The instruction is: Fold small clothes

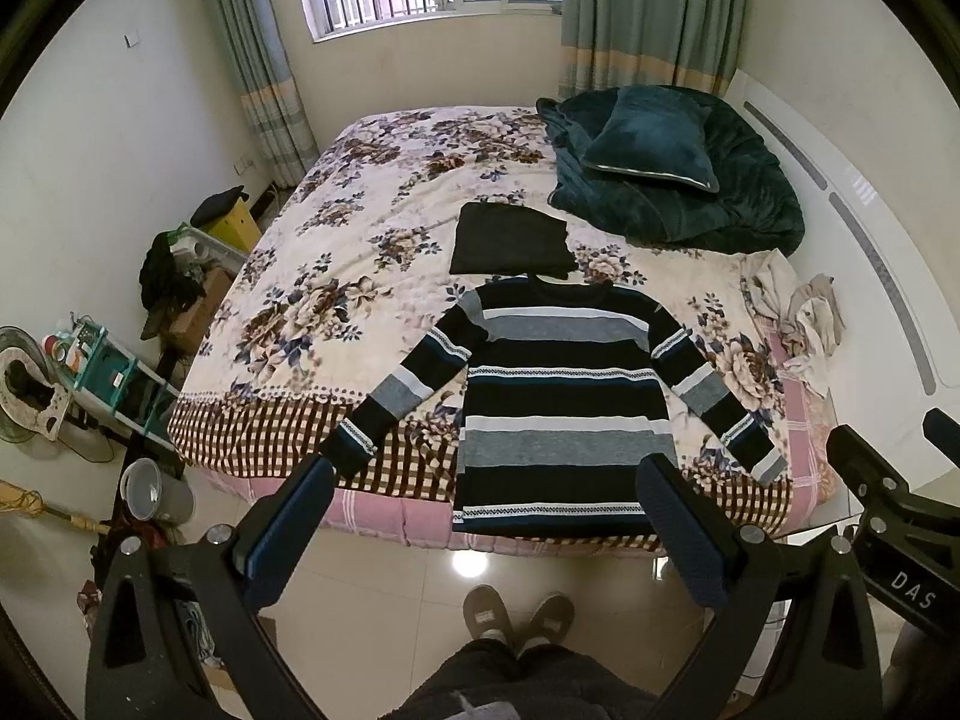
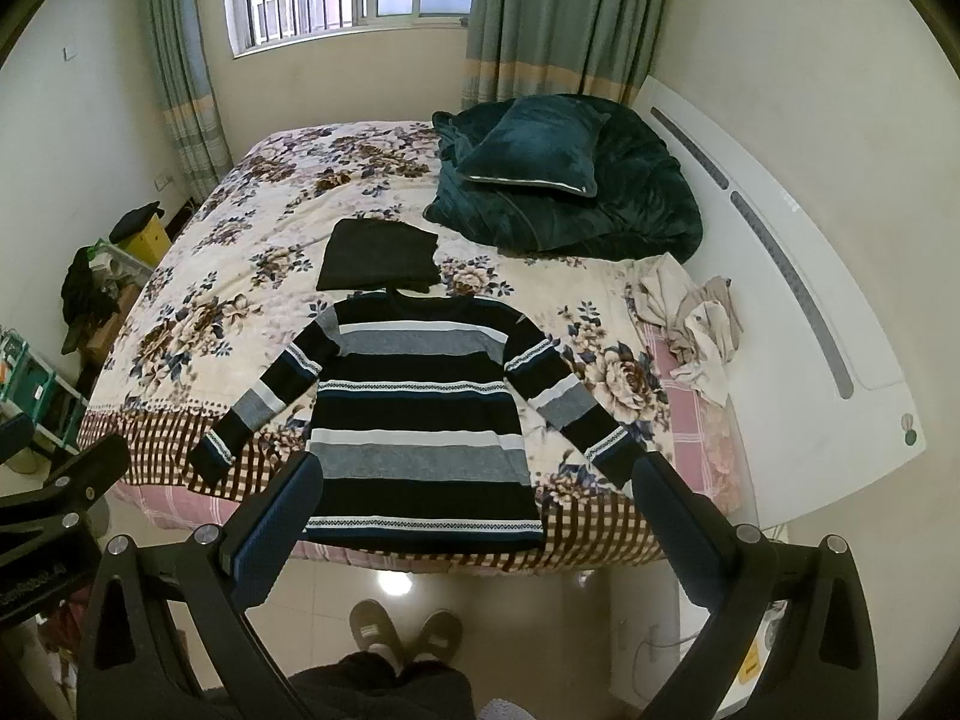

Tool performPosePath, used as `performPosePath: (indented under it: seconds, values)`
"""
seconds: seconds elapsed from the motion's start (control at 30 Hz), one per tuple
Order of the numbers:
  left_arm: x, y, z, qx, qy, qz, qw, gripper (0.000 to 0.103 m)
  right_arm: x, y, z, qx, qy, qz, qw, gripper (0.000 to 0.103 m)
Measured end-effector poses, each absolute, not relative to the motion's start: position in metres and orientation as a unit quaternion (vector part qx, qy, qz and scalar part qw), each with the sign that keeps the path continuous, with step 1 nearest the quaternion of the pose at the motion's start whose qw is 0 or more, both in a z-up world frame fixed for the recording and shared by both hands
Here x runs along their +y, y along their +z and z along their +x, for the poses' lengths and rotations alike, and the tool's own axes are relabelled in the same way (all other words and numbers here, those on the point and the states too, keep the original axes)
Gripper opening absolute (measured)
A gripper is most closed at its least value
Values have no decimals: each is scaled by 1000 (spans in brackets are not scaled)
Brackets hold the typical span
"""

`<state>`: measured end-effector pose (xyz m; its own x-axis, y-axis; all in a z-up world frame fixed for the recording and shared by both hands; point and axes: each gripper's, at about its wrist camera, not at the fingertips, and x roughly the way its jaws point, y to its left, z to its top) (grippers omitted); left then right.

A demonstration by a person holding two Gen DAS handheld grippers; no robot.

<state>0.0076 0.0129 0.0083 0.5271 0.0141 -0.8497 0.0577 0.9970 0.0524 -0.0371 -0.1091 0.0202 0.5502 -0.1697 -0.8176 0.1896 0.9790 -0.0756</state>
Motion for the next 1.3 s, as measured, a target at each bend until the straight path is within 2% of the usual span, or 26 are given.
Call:
performPosePath:
  seconds: [1.3]
  values:
    - [14,10,16,487,-17,34,873,103,-105,22,-29,464,-101,10,880,103]
